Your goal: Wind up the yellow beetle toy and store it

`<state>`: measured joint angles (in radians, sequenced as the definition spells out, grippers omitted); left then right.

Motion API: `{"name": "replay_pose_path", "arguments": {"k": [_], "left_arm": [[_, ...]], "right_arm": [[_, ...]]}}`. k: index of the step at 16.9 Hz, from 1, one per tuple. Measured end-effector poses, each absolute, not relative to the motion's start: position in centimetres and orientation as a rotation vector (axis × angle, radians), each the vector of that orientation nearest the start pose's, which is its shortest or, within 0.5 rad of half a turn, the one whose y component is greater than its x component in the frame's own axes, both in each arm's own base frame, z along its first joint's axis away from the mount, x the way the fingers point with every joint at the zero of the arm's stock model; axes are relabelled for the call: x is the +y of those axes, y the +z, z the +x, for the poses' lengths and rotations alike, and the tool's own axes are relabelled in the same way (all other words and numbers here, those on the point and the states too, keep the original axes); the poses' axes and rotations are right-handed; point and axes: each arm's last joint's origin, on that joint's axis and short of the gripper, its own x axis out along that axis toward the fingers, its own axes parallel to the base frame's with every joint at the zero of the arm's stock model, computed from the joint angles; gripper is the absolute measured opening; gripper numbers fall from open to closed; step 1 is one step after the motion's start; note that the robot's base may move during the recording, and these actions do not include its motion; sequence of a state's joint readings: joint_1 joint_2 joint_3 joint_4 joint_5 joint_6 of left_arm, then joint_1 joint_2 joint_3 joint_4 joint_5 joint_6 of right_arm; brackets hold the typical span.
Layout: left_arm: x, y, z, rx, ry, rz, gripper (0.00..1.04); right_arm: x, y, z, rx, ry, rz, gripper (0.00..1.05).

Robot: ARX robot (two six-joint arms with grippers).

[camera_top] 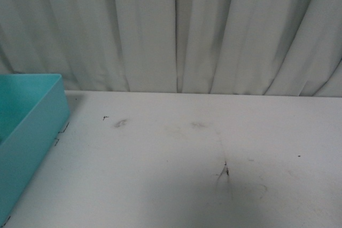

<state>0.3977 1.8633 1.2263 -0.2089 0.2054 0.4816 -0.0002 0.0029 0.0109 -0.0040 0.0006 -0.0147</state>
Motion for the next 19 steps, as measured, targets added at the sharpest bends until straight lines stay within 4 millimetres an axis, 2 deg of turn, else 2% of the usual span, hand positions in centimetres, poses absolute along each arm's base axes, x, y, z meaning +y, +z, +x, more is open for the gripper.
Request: {"name": "replay_pose_path", "arguments": {"k": [2, 4, 8, 11, 12, 13, 14, 15, 17, 19], "left_arm": [[15.4, 22.4, 34.9, 0.671, 0.028, 0.232, 0.98], [15.3, 23.6, 33.7, 0.633, 0.033, 0.241, 0.98], [14.9, 24.7, 32.7, 0.597, 0.032, 0.249, 0.98], [13.0, 27.8, 29.7, 0.494, 0.022, 0.28, 0.98], [11.8, 29.1, 28.6, 0.257, 0.012, 0.279, 0.9], [10.1, 29.3, 26.6, 0.109, 0.01, 0.235, 0.79], [8.0, 28.5, 24.6, 0.001, -0.002, 0.15, 0.67], [6.8, 27.5, 23.5, -0.039, -0.008, 0.106, 0.56], [4.9, 23.7, 21.4, 0.013, -0.007, 0.028, 0.3], [3.7, 22.1, 19.7, 0.014, 0.001, 0.011, 0.07]], "right_arm": [[0.0, 16.7, 9.7, -0.004, -0.001, -0.015, 0.98], [0.0, 16.7, 9.7, -0.004, 0.0, -0.015, 0.98], [0.0, 16.7, 9.7, -0.004, 0.0, -0.015, 0.98], [0.0, 16.7, 9.7, -0.004, 0.0, -0.014, 0.98], [0.0, 16.7, 9.7, -0.004, 0.0, -0.015, 0.98], [0.0, 16.7, 9.7, -0.004, -0.001, -0.015, 0.98], [0.0, 16.7, 9.7, -0.003, 0.0, -0.015, 0.98], [0.0, 16.7, 9.7, -0.004, -0.001, -0.015, 0.98], [0.0, 16.7, 9.7, -0.004, -0.001, -0.015, 0.98], [0.0, 16.7, 9.7, -0.004, -0.001, -0.015, 0.98]]}}
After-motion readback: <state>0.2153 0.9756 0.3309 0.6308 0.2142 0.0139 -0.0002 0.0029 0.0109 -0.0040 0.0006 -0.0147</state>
